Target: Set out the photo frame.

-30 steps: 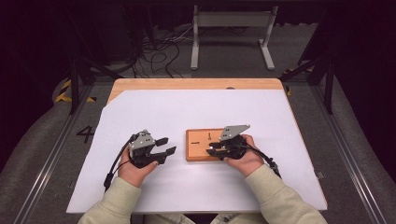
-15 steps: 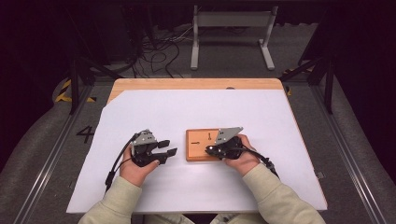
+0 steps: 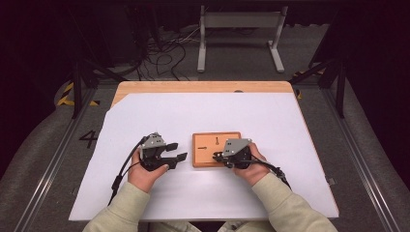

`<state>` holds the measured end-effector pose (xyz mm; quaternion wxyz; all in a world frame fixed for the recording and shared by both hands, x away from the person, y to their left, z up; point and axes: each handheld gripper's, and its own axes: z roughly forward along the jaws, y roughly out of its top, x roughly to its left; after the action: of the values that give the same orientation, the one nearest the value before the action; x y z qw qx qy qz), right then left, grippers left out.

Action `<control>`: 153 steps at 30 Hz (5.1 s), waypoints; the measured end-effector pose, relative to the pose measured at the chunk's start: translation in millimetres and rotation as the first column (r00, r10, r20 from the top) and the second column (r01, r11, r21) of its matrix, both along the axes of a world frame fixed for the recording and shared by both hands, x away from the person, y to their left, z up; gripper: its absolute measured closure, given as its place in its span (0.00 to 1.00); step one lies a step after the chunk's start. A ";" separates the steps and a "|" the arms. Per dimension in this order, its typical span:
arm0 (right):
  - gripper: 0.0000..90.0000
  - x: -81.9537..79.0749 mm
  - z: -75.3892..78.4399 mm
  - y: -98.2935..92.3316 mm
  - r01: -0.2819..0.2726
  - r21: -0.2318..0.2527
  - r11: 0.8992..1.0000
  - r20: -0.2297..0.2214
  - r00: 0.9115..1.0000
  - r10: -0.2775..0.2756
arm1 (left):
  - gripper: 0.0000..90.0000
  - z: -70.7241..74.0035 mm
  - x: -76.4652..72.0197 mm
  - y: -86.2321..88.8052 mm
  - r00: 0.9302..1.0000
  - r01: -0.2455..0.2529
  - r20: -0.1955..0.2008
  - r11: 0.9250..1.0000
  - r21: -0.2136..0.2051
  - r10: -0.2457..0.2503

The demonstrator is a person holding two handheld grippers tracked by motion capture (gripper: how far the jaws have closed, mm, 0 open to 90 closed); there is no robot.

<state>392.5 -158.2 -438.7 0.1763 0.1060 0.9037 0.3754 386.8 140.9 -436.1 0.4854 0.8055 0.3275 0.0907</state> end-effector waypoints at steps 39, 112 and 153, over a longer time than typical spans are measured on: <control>0.94 -40.5 -8.7 4.4 -0.083 -0.143 0.986 0.320 0.939 0.126 | 0.23 9.4 33.5 -38.6 0.998 0.036 -0.053 0.999 0.039 -0.034; 0.62 -69.9 16.5 -23.5 -0.136 -0.016 0.991 0.215 0.967 0.136 | 0.57 19.8 16.7 -53.2 0.950 0.300 0.058 0.947 0.114 -0.307; 0.69 -72.5 44.7 -132.5 0.251 0.250 0.935 0.044 0.962 -0.270 | 0.59 17.6 -35.0 -43.8 0.905 0.403 0.076 0.900 0.167 -0.419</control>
<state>320.0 -290.7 -394.0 0.2454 0.2309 0.8216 0.4599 351.8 97.1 -418.5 0.4499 0.8840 0.1151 0.0542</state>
